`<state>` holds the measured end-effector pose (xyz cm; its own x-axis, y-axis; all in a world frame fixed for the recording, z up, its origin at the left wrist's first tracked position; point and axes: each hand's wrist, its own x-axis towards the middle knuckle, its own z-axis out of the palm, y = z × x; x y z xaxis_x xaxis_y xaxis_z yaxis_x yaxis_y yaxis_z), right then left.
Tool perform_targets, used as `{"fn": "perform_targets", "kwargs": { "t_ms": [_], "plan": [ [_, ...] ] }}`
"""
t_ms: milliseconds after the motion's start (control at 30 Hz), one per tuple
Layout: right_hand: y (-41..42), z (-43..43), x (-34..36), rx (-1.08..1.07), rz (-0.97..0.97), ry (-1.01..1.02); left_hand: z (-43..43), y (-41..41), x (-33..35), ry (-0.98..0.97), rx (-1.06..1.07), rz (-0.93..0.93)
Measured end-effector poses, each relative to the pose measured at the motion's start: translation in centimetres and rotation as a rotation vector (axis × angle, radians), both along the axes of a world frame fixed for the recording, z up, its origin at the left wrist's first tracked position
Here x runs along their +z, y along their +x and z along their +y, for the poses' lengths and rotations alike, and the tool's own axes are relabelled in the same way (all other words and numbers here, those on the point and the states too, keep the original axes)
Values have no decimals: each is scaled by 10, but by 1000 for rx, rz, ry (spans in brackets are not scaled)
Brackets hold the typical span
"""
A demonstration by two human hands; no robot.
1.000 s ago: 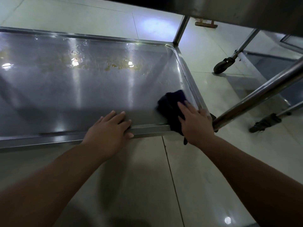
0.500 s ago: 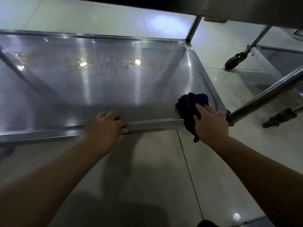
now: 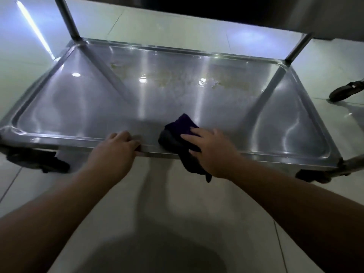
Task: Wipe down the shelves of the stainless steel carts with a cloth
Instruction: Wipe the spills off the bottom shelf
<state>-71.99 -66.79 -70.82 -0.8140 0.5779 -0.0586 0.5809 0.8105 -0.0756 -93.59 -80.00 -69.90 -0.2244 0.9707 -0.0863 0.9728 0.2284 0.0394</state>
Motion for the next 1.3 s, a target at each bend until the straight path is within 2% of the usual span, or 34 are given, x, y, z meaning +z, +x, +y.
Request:
{"fn": "perform_targets", "kwargs": {
  "t_ms": [133,233,333,533,700,800,867,967,1067,1300],
  "plan": [
    [40,13,12,-221,-44,-71,-14,-18,2,19,51,25],
    [29,5,17,-276,-135,-74,-22,-29,3,21,76,30],
    [-12,-5,18,-163,-164,-70,-23,-37,1,9,58,55],
    [-107,-30,9,26,-110,-113,-26,-41,-10,-16,29,-25],
    [-102,-26,10,36,-112,-108,-38,-44,-3,11,118,-95],
    [-96,-30,22,18,-187,-64,-46,-44,9,-58,150,-80],
    [-97,-35,36,13,-237,-53,-51,-44,22,-89,175,-83],
    [-100,-46,65,-28,-282,-183,-63,-42,51,-120,185,-116],
    [-103,-65,102,-2,-319,-208,-84,-38,89,-130,204,-131],
    [-119,-122,220,-30,-228,-387,-145,-44,200,-176,373,-215]
  ]
}}
